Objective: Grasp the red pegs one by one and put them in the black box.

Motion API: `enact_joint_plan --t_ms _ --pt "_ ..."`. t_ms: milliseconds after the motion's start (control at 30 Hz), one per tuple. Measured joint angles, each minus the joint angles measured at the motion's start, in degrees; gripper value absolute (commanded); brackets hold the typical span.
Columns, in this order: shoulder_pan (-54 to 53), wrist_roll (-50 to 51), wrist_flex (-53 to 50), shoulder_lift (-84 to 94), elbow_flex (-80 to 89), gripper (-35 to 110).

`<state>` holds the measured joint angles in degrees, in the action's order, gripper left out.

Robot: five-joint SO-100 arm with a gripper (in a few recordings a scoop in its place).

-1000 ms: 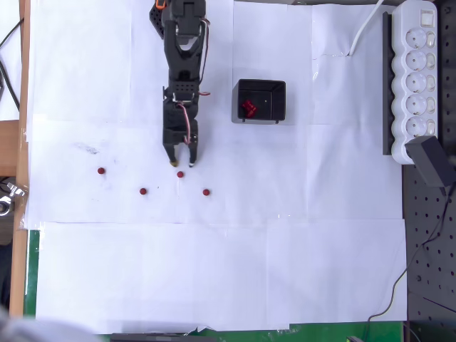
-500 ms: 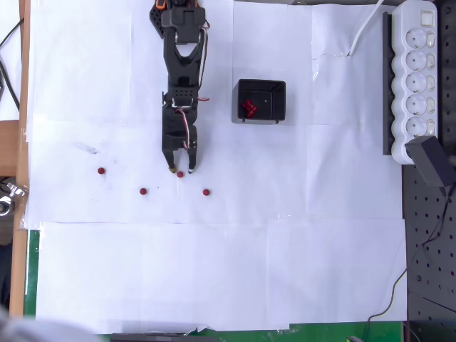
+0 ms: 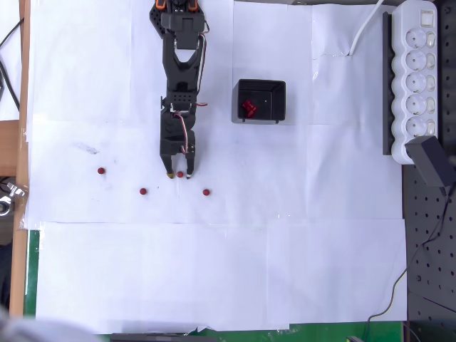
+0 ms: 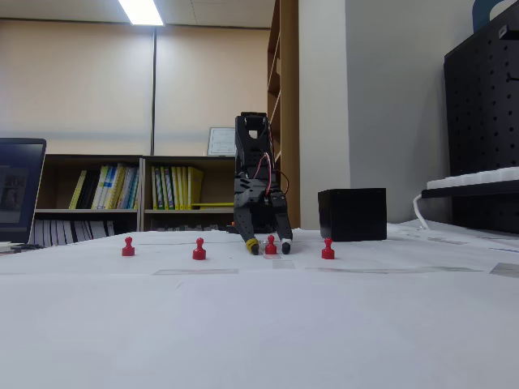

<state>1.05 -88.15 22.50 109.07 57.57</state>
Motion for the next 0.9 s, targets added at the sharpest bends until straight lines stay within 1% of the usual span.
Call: enact_joint_plan --t_ms 467,733,900 --pt "0.26 1.85 -0.18 0.0 -0.26 12" --pt "0.35 2.29 -0.18 0.0 -0.44 0" --pt "0.35 2.2 -0.44 0.0 -0.44 0"
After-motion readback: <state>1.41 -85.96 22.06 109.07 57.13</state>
